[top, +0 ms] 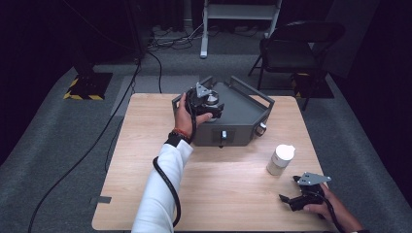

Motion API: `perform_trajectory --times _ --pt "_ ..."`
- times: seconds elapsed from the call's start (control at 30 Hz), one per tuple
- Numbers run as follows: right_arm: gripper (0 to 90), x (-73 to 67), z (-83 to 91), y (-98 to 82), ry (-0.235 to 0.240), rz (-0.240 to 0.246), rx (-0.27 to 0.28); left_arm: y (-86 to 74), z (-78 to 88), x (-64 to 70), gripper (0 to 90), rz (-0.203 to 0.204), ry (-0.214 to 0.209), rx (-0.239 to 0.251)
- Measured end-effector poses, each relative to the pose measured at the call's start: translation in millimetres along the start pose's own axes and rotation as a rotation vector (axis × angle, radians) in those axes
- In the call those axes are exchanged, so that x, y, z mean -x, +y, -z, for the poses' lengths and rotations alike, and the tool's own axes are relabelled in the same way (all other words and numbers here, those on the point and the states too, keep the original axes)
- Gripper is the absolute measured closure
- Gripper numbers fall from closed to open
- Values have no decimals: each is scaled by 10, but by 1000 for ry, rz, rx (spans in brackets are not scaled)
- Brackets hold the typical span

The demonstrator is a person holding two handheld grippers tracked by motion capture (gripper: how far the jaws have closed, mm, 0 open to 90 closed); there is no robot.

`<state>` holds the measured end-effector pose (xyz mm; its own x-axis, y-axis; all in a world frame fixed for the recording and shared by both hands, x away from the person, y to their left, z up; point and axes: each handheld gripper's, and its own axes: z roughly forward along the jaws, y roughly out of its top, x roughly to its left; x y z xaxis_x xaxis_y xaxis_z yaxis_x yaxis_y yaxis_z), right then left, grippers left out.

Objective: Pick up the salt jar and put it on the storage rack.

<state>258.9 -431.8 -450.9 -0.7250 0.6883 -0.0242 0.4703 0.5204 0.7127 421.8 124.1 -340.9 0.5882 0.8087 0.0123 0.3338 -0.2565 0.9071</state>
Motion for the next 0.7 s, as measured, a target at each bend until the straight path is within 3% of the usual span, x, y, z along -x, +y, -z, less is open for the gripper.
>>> perform_trajectory --times 0.17,0.37,0.7 --pt "0 0 0 0 0 0 0 47 118 -11 3 -36 -16 9" --pt "0 -3 0 1 -1 -1 -1 83 342 57 2 -76 -1 45" --pt "0 -1 0 2 0 0 -1 97 619 106 2 -143 6 24"
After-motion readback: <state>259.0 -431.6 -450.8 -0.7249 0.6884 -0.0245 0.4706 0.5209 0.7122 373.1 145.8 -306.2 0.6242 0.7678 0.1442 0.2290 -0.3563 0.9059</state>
